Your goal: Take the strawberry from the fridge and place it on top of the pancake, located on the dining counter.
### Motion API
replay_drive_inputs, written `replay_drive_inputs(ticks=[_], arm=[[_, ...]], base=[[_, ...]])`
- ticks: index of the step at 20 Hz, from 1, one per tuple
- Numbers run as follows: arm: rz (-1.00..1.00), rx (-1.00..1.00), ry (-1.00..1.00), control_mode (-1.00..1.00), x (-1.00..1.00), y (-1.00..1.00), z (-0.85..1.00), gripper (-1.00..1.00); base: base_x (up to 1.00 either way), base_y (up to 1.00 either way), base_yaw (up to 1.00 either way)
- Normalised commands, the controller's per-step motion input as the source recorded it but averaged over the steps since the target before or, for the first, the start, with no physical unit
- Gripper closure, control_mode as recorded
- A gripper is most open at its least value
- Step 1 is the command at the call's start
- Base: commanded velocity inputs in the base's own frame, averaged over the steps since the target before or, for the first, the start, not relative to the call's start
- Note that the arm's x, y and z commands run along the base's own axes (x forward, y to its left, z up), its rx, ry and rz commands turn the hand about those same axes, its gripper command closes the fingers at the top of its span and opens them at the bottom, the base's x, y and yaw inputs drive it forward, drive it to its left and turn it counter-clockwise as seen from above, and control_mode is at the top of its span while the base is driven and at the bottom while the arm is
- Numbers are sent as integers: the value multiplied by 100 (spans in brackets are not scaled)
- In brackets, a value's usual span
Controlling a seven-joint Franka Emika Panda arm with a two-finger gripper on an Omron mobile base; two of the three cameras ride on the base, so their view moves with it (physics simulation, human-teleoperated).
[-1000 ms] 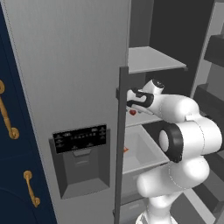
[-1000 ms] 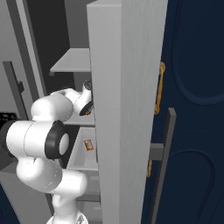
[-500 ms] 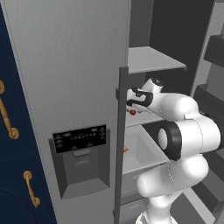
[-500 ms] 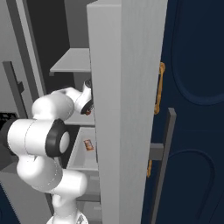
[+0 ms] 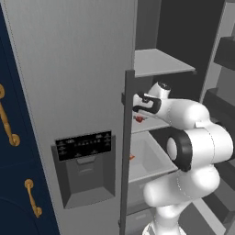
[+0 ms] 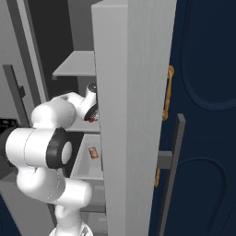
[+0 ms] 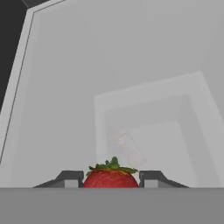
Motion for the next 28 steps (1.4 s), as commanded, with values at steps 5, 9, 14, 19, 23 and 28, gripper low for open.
replay_drive_inputs(ticks=[5,9,14,19,23,28], arm=[[0,0,-5,-100,-44,-1,-1,100],[0,-1,-19,-100,-94,-21,13,100],[0,-2,-6,-100,-87,-19,68,100],[-3,-18,6,-100,-65,4,89,100],[0,-12,13,-100,-86,-12,67,100],[0,-14,19,-100,-99,0,43,100]], base=[[0,0,0],[0,0,0],[0,0,0],[0,0,0],[0,0,0],[0,0,0]])
